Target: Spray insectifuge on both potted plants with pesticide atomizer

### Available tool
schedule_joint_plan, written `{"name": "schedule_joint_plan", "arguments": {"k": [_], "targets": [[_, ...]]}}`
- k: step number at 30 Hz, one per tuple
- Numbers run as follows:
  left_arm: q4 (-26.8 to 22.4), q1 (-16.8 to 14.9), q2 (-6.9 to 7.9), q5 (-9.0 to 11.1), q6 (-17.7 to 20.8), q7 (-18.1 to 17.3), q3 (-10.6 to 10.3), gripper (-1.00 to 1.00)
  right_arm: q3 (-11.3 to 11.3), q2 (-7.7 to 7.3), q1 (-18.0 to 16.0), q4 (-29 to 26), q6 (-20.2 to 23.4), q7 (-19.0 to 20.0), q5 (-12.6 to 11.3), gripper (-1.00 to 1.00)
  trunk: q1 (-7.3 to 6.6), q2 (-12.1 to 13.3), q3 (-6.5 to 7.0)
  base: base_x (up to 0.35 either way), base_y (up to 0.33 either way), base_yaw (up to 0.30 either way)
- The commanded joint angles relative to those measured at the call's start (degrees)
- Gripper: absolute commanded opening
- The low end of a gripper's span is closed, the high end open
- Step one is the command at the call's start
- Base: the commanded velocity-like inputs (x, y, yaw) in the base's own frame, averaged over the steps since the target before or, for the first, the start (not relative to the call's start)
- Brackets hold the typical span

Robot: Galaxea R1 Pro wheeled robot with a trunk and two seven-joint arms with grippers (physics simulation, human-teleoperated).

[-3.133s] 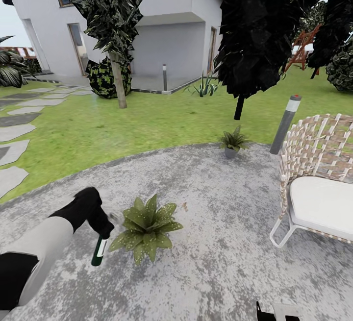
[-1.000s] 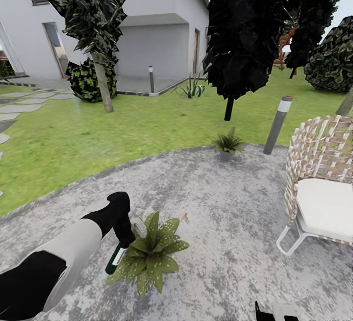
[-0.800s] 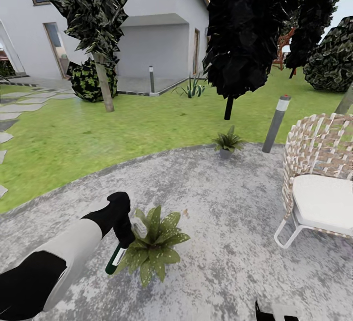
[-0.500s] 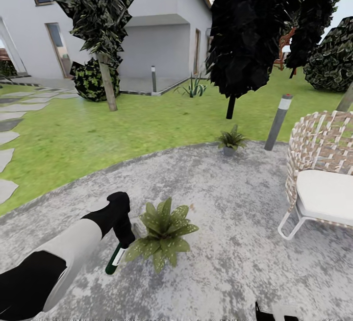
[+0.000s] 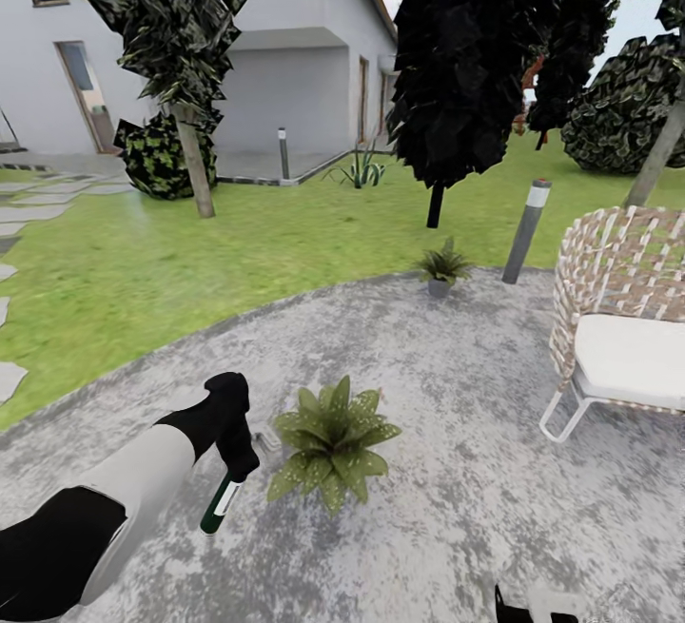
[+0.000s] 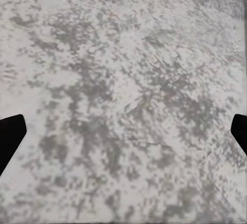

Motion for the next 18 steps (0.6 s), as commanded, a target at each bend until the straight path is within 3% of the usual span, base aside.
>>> {"name": "schedule_joint_plan", "arguments": {"k": [1,7,10,12,13,14,17,18], "targets": [[-0.2,0.0,0.03,-0.3,0.5,-0.5,-0.2,-1.0,-0.2,0.0,-0.1,0.1,-0.2,-0.4,0.6,1.0,0.0,0.0,-0.05,0.156,0.295,-0.299],[-0.3,0.0,0.12,-0.3,0.4,-0.3,0.0,-1.0,-0.2,0.0,-0.1,0.1,-0.2,-0.4,0.6,1.0,0.0,0.0,-0.05,0.224,0.246,-0.291],[-1.1,3.0,1.59,0.3,-0.5,0.2,0.4,-1.0,-0.2,0.01,-0.1,0.1,-0.2,-0.4,0.6,1.0,0.0,0.0,-0.05,0.201,0.207,-0.083],[-2.3,5.3,2.09,1.1,-3.9,0.4,0.8,-1.0,-0.2,0.02,-0.1,0.0,-0.2,-0.3,0.6,1.0,0.0,0.0,-0.05,0.059,0.063,-0.014],[-2.7,6.4,2.2,2.5,-7.9,1.0,2.8,-1.0,-0.2,0.0,-0.1,0.0,-0.2,-0.3,0.6,1.0,0.0,0.0,-0.05,0.013,0.014,-0.003],[-2.8,6.7,2.2,3.4,-9.3,1.8,5.0,-1.0,-0.2,-0.03,-0.1,0.0,-0.2,-0.3,0.6,1.0,0.0,0.0,-0.05,0.007,0.007,-0.002],[-2.9,6.9,2.24,4.4,-11.7,3.5,12.0,-1.0,-0.2,-0.08,-0.1,0.0,-0.2,-0.2,0.7,1.0,0.0,0.0,-0.05,0.003,0.003,-0.001],[-2.9,7.0,2.28,4.5,-14.1,3.8,13.9,-1.0,-0.2,-0.09,-0.1,-0.1,-0.2,-0.1,0.7,1.0,0.0,0.0,-0.05,0.0,0.0,0.0]]}}
